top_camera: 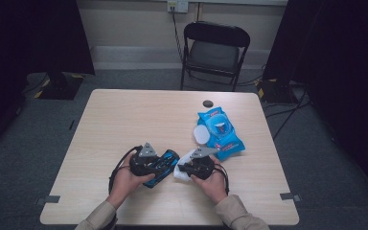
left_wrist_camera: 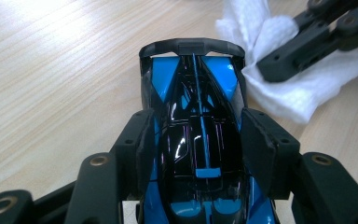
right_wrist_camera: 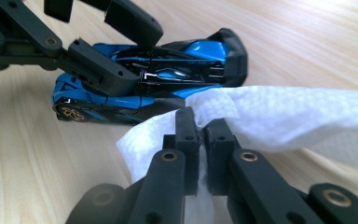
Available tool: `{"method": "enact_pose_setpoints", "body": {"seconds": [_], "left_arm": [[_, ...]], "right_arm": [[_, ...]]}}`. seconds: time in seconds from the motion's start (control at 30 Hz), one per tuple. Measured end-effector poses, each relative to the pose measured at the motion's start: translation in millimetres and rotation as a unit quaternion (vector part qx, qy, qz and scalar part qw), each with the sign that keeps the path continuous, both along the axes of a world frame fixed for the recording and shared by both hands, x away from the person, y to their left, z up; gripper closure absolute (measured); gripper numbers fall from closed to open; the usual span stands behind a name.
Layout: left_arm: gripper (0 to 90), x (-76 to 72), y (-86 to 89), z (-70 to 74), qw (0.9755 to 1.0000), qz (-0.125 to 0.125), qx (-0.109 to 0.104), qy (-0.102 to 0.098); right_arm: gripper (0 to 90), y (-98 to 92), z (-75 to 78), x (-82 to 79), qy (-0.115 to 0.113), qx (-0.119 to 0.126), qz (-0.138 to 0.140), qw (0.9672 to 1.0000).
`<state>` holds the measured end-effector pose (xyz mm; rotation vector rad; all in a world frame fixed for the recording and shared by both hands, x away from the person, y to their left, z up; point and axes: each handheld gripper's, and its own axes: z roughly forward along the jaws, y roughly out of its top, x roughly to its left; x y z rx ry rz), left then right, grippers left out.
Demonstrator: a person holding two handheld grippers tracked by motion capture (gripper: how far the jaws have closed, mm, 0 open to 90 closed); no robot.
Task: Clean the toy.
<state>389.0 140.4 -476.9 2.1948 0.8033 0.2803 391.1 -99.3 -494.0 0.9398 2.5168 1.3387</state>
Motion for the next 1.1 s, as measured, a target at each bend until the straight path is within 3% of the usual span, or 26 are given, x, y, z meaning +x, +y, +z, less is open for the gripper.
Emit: {"method": "enact_pose_setpoints", "body": {"seconds": [0.23,0.37,1.1], "left_arm": [[46.0,-0.2,-0.3,0.0,1.0,0.001,0.0,0.0],[46.0,-0.2,-0.4,0.0,1.0,0.0,0.0,0.0],[46.0,-0.3,-0.6,0.2,1.0,0.0,0.001,-0.001]], "right_arm": [[86.7,3.0,-1.4,0.0,0.007,-0.007,0.004,0.9999],[86.7,9.7,-8.3,-4.3,0.013,-0.021,0.021,0.9995],[86.7,38.2,-9.1,-19.5,0.023,-0.011,0.076,0.9968]]}}
